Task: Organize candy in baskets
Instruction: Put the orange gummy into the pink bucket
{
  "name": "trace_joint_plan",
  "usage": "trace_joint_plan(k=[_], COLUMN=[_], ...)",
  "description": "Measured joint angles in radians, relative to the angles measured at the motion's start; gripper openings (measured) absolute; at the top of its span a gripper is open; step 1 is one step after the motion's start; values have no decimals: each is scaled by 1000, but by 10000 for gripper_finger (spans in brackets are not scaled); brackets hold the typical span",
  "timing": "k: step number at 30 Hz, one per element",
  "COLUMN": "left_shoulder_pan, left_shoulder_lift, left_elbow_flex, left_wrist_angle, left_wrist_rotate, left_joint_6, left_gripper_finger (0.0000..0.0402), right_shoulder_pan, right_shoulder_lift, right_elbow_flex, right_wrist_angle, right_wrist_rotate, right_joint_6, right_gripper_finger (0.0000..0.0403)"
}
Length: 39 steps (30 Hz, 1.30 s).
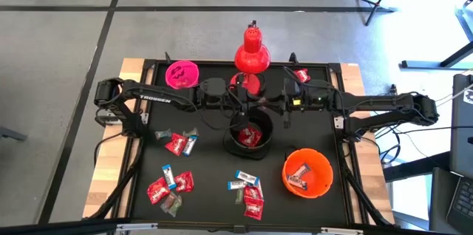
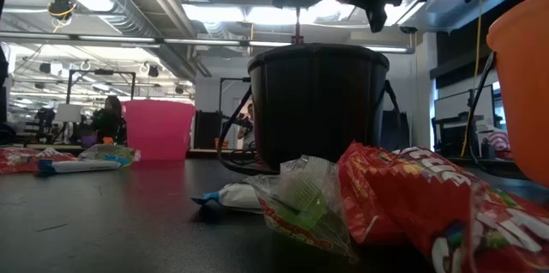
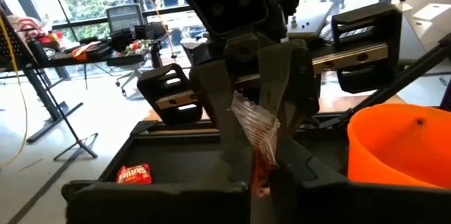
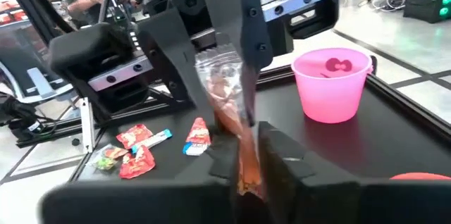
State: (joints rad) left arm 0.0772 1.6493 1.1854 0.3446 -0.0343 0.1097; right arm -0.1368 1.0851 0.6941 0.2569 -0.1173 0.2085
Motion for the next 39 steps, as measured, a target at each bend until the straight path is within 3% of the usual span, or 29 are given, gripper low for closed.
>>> trace_joint_plan(k=[10, 15, 22, 27, 32, 39], left_shoulder_pan=[-2, -10, -37, 17, 168, 434], left_shoulder_lift=[-21, -99, -233, -316, -416, -535], left_elbow_flex=[3, 1, 0, -1, -102, -319], left_wrist_angle=[-69, -288, -633, -893, -929, -713], left_wrist_rotate=[0, -101, -431, -635, -618, -438], left_joint_6=[2, 19, 18, -37, -104, -187], left_gripper_finger=[4, 2, 2, 3, 3, 3], right_shoulder_pan=[-2, -2, -1, -1, -1, -1], right_shoulder_lift=[-4, -35, -84, -96, -97, -97], right_elbow_flex=[-1, 1, 1, 1, 1, 1], right_wrist_angle=[-14, -22, -23, -29, -40, -58], right_wrist_rotate=[12, 12, 72, 100, 135, 160], right_joint_6=[-15, -16, -35, -56, -59, -59], right_gripper_finger=[241, 297, 307, 301, 301, 300])
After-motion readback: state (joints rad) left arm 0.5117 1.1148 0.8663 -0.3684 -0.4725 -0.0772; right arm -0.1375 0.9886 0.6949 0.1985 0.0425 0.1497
